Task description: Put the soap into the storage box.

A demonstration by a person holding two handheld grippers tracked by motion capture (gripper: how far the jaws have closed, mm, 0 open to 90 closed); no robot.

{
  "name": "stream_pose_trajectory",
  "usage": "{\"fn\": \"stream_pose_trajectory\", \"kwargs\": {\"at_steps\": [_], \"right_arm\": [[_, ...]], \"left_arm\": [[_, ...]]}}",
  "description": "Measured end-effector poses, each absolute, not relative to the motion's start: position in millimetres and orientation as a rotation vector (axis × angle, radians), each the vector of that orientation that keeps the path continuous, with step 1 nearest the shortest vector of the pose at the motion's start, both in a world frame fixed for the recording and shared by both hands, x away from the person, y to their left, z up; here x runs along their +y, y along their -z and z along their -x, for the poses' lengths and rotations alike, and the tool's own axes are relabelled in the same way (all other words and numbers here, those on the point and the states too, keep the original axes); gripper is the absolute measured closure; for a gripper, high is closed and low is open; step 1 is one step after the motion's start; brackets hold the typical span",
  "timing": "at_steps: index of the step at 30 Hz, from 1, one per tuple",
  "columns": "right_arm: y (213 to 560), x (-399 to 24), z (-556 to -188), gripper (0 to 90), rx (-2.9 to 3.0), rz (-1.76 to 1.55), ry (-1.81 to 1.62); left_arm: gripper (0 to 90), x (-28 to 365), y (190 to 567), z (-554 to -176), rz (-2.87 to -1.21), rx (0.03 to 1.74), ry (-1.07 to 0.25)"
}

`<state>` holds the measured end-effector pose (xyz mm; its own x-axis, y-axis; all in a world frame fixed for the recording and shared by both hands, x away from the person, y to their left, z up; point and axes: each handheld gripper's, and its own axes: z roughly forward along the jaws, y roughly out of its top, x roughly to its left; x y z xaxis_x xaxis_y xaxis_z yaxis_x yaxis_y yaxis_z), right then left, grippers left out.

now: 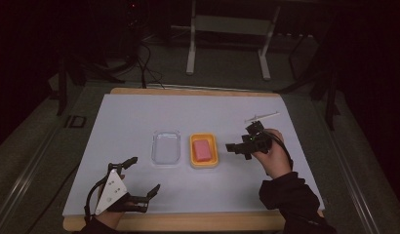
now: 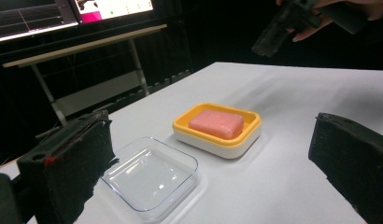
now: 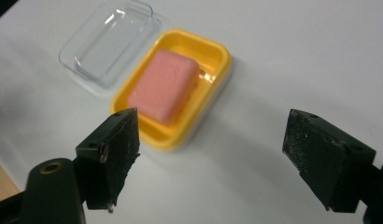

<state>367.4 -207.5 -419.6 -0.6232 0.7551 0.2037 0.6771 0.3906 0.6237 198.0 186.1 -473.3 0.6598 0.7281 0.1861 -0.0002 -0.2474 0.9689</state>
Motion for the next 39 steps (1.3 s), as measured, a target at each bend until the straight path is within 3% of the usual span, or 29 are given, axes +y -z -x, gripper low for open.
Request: {"fn": "stream_pose_trajectory", "kwargs": {"at_steps": [14, 39], "right_arm": [[448, -238, -342, 18.9, 2.566, -1.091, -1.021], [478, -295, -304, 18.9, 2.452, -1.179, -1.021]], "left_arm": [[0.6, 185, 473, -198, -1.699, 0.596, -0.77], [0.6, 186, 473, -198, -1.7, 0.593, -0.773]]}}
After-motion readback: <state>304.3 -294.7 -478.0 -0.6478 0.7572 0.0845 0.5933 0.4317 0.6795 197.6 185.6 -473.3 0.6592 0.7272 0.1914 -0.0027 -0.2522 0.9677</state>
